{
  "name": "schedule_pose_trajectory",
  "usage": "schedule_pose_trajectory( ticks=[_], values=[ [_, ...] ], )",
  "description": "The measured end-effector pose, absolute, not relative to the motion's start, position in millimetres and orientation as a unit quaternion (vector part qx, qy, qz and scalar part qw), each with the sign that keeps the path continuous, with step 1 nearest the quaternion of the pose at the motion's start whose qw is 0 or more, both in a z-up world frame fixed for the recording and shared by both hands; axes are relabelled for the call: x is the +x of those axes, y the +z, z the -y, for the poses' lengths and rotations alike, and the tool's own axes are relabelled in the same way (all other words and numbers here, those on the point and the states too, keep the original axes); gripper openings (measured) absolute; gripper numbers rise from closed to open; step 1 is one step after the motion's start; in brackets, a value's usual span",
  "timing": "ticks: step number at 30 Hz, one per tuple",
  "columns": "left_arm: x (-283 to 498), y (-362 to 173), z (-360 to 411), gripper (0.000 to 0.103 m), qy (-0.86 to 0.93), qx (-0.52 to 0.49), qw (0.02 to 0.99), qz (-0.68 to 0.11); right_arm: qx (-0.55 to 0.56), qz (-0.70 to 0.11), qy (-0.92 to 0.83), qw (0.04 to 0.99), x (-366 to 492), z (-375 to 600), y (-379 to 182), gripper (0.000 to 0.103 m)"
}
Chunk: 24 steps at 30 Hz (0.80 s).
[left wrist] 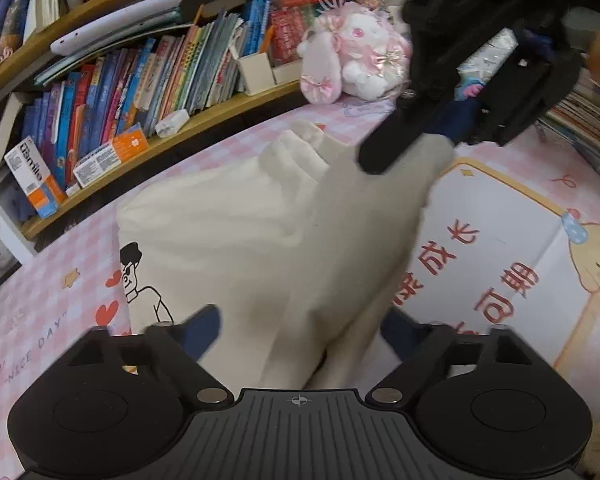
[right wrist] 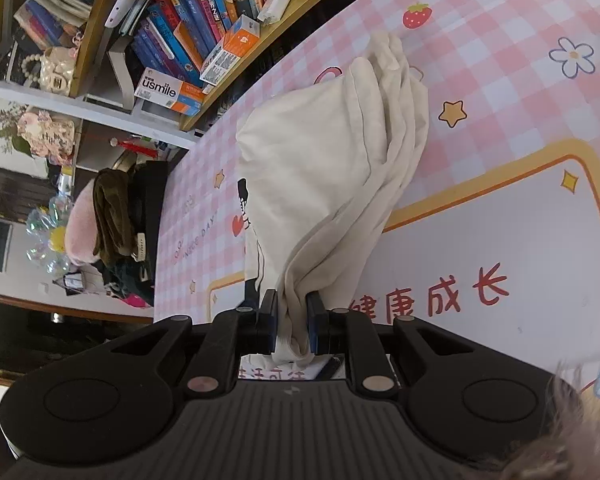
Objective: Fold clothes
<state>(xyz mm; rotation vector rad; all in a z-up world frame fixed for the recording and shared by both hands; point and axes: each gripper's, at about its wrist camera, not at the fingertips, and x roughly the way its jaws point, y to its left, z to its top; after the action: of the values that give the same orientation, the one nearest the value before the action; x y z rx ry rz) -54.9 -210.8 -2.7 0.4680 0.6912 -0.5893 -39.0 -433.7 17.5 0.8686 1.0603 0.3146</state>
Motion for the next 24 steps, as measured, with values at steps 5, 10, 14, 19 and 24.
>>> schedule_pose_trajectory(
  ticks=[5, 10, 14, 19, 24],
  values=[
    [-46, 2, 208, 0.052, -0.285, 0.206, 0.874, -0.335, 0.325, -0.484, 0.149, 0.799, -49, 432, 24, 0.021],
    [-37, 4, 207, 0.053, -0.288, 0.195, 0.873, -0.341, 0.155, -0.457, 0.154, 0.862, -73, 430, 40, 0.063],
    [-34, 4, 205, 0.053, -0.294, 0.188, 0.871, -0.345, -0.086, -0.425, 0.151, 0.888, -96, 406, 39, 0.087],
    [-30, 4, 204, 0.053, -0.296, 0.178, 0.870, -0.352, -0.335, -0.361, 0.192, 0.849, -123, 368, 11, 0.094],
    [-26, 5, 203, 0.053, -0.297, 0.166, 0.869, -0.359, -0.419, -0.321, 0.250, 0.812, -129, 346, -5, 0.098]
  ],
)
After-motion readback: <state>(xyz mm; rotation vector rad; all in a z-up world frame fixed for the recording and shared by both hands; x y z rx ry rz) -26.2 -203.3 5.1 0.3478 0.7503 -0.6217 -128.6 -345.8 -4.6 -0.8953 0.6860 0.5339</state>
